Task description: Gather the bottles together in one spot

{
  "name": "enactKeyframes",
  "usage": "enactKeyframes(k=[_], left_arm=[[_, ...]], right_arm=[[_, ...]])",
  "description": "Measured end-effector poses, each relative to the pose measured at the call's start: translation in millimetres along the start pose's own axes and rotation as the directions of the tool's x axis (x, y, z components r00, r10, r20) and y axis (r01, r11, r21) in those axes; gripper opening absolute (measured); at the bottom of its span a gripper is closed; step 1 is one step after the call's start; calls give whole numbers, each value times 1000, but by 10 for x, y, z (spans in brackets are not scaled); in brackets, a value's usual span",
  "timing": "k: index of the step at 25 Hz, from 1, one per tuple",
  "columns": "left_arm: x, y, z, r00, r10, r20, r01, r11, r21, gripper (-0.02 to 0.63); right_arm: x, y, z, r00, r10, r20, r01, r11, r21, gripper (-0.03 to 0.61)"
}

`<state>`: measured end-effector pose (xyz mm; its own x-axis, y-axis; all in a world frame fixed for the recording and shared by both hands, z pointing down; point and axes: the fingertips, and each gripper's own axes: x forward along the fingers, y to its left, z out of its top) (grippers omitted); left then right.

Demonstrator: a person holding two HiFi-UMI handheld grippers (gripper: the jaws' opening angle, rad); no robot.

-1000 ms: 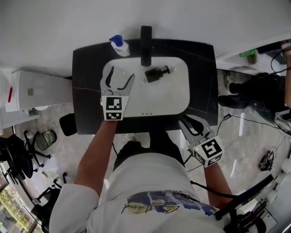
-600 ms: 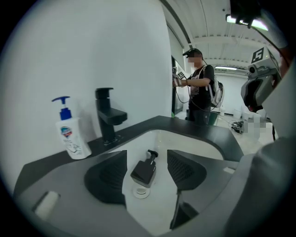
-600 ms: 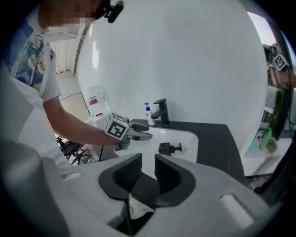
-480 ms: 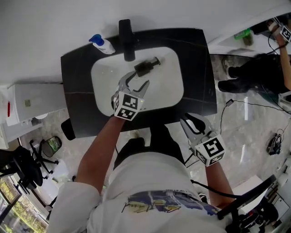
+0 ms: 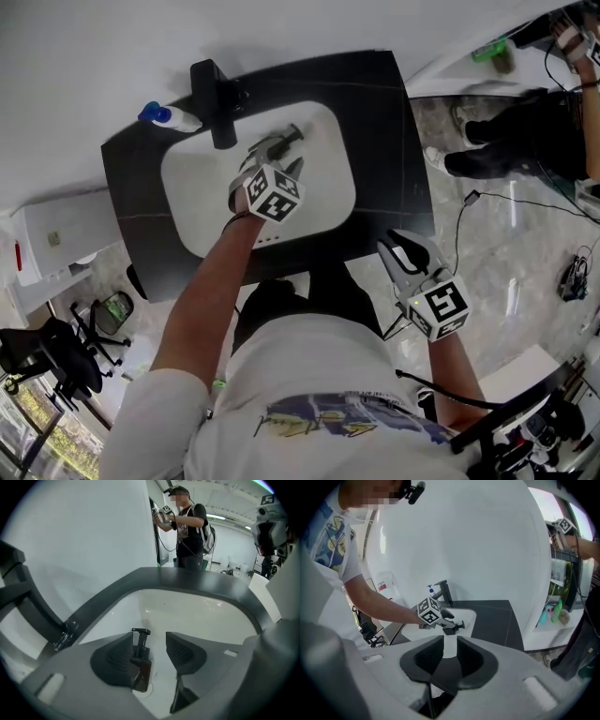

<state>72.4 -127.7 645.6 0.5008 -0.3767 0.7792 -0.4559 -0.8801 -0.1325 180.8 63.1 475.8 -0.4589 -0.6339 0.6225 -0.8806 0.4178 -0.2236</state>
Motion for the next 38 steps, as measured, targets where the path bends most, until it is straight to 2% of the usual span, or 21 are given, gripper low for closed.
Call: enactKeyframes(k=[4,8,12,20,22,24,25,28,33,38], left_arm=[[259,43,-58,993,-7,-120,15,998,67,227],[484,52,-197,970,-16,-244,51,989,138,229],[647,70,-250,952,-17,-306,76,981,179,224],[900,74,-440,899,-14,-438,111,974,196,221],[925,104,-475,889,9,-458,101,971,214,193],[941,137,-482,884,24,-468,93,970,226,125],[944,140,-476,883,24,-468,94,969,226,106],[913,117,-459,890,21,-455,93,970,227,101],[724,66,-400,925,47,-378,46,971,234,98],[474,129,-317,961,58,-271,-19,990,143,97]], right_arm=[[-24,-199,-9,1000,-5,-3,5,1000,16,87],[-19,-357,-12,1000,-6,-2,6,1000,27,87],[-4,-460,-38,1000,-5,-9,6,999,47,87],[-7,-640,-91,999,-17,-30,19,996,87,87],[2,-668,-114,999,-18,-36,21,995,94,87],[13,-687,-118,999,-17,-37,21,995,96,87],[17,-693,-112,999,-17,-38,21,995,96,87],[45,-696,-71,999,-14,-36,17,996,90,86],[112,-654,4,999,4,-33,-2,998,69,84],[214,-555,115,999,34,-40,-33,999,35,84]])
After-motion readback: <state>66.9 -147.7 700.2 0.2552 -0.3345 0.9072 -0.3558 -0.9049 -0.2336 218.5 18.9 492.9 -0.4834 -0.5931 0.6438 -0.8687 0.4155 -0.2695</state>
